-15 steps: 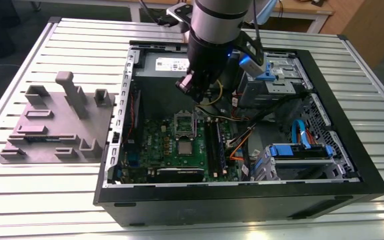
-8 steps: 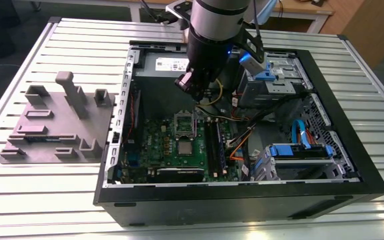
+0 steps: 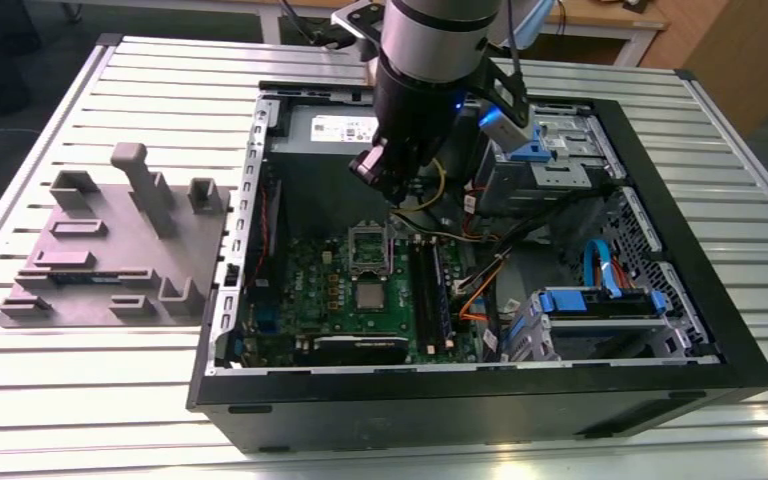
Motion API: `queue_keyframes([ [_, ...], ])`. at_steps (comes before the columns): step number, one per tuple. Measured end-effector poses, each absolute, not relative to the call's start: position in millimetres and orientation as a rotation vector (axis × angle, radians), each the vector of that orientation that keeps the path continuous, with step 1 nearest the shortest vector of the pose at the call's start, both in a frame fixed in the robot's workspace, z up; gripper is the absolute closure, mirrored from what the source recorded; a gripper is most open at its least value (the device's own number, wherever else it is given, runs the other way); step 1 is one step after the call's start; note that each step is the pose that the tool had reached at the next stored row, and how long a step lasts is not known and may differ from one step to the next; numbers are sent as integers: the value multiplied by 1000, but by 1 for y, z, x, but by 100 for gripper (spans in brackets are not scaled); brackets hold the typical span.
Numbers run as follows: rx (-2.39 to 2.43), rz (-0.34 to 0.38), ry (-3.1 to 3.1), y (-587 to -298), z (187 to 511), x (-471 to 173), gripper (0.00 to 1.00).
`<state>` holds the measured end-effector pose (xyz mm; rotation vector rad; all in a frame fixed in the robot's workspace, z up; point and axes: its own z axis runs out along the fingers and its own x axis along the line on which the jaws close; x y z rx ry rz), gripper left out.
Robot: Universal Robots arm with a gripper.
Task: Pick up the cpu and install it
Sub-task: 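Close the cpu cover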
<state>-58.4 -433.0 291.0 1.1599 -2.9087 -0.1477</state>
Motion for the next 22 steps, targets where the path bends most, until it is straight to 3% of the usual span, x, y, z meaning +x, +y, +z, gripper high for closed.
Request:
queue_keyframes([
  [6,1160,-151,-2909,-439,290,-58,90],
  [11,1168,-236,-2923,-443,288,-58,90],
  [22,1168,-239,-2924,-446,277,-56,90],
])
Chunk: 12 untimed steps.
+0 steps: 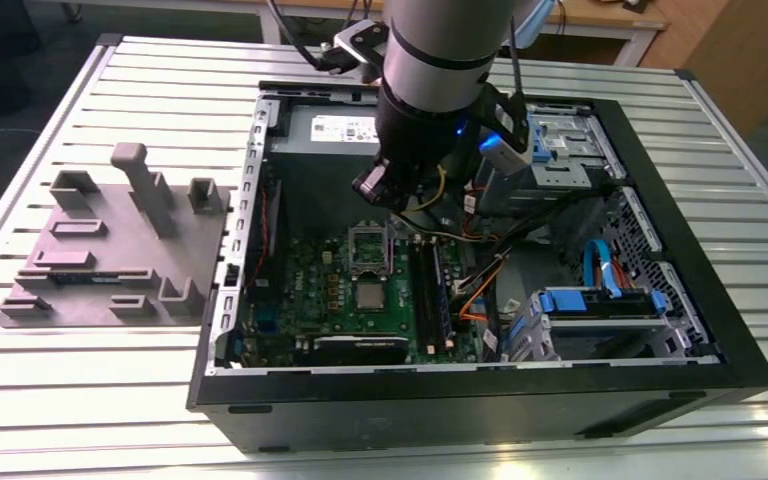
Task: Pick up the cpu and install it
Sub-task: 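Close the cpu cover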
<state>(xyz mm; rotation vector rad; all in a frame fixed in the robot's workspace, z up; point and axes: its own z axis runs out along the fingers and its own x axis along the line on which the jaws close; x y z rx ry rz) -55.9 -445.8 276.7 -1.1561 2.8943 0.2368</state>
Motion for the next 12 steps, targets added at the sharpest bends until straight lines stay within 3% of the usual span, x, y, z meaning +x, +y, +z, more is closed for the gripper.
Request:
queue_keyframes([
  [12,-1154,261,2886,-450,271,-46,90],
])
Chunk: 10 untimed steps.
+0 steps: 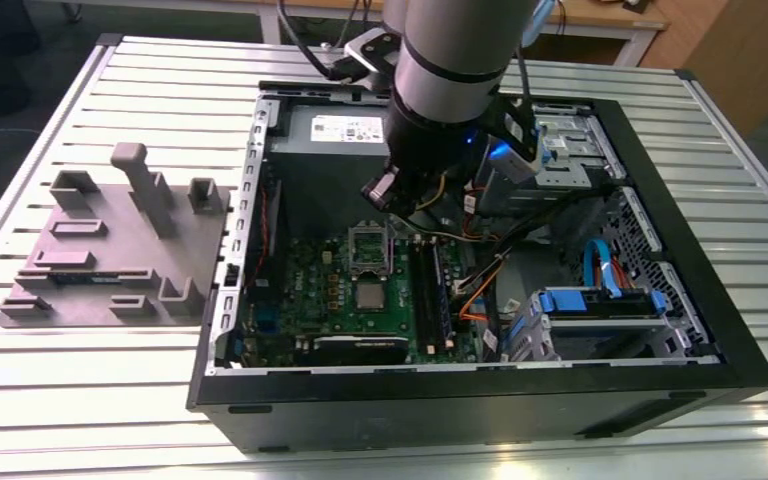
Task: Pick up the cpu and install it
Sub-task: 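Close the cpu cover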
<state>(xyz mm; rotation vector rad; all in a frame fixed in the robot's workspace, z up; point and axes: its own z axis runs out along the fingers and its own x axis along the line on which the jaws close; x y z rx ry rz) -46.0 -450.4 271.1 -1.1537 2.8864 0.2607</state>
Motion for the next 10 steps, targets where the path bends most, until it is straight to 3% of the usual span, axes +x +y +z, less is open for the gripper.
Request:
queue_keyframes([
  [6,-1144,343,2858,-451,268,-42,90],
  [10,-1144,346,2857,-451,267,-42,90],
])
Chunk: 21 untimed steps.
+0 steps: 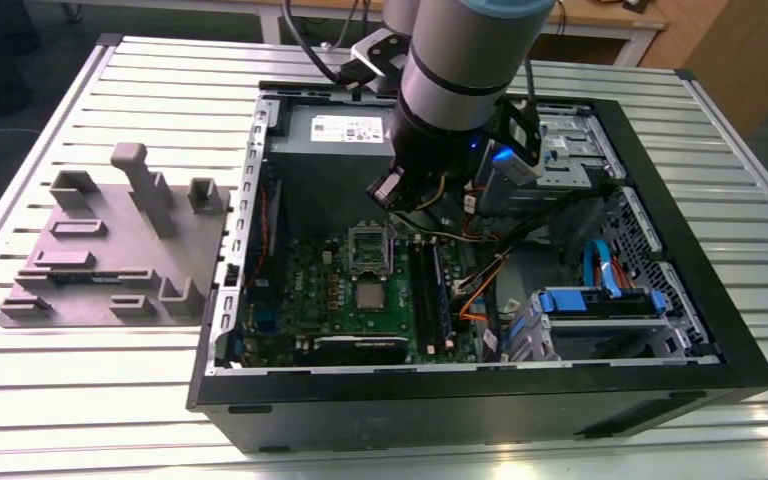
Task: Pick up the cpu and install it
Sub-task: 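Close the cpu cover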
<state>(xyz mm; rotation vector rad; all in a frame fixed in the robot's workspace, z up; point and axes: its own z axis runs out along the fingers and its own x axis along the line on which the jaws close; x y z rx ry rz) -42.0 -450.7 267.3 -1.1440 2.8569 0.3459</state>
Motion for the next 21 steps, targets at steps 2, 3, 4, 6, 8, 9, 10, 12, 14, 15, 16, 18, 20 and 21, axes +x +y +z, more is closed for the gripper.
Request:
queue_keyframes([
  [2,-1144,346,2857,-451,267,-42,90],
  [3,-1144,346,2857,-451,267,-42,90],
  [4,-1144,346,2857,-451,267,-42,90],
  [6,-1143,351,2855,-451,267,-42,90],
  [8,-1138,394,2839,-451,266,-42,90],
  [9,-1135,417,2830,-451,266,-42,90],
  [10,-1134,426,2827,-451,265,-42,90],
  [12,-1134,423,2828,-451,261,-42,90],
  [14,-1137,403,2836,-451,260,-42,90],
  [15,-1139,387,2842,-451,260,-42,90],
  [16,-1141,372,2847,-451,260,-42,90],
  [18,-1142,364,2850,-451,257,-42,90],
  [20,-1142,363,2851,-451,253,-41,90],
  [21,-1142,364,2850,-451,252,-41,90],
])
